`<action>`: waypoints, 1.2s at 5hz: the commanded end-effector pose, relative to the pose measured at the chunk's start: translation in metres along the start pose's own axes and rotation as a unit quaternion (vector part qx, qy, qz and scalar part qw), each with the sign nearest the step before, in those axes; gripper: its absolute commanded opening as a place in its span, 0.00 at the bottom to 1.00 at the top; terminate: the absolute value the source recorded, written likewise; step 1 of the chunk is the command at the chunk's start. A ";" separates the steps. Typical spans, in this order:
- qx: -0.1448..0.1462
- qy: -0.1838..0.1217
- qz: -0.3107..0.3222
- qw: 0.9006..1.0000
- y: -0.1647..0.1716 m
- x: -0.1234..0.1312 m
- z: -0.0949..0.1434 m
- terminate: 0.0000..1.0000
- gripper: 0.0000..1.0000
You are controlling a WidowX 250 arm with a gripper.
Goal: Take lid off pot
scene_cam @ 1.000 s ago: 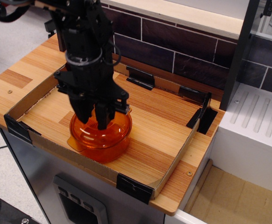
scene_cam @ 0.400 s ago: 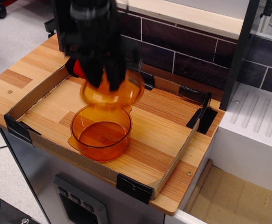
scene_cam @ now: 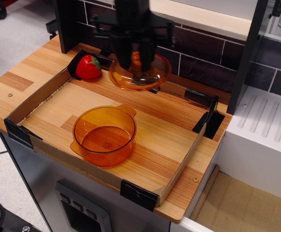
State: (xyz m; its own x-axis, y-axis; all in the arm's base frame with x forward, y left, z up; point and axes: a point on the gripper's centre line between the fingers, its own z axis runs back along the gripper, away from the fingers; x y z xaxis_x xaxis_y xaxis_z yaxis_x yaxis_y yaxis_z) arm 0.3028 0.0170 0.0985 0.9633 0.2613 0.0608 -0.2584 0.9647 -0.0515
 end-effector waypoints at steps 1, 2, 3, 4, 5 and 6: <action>0.019 -0.038 0.013 0.999 -0.009 0.028 -0.017 0.00 0.00; 0.028 -0.035 -0.003 0.999 -0.007 0.022 -0.027 0.00 0.00; 0.031 -0.039 -0.004 0.999 -0.004 0.019 -0.034 0.00 0.00; 0.033 -0.034 -0.007 0.999 -0.002 0.019 -0.038 0.00 0.00; 0.044 -0.035 -0.007 0.998 0.000 0.018 -0.048 0.00 0.00; 0.053 -0.034 -0.013 0.998 0.003 0.016 -0.056 0.00 0.00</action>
State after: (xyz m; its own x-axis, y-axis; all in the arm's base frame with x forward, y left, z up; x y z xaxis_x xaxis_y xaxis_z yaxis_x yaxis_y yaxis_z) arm 0.3158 0.0181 0.0344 0.9686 0.2312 0.0919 -0.2373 0.9695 0.0618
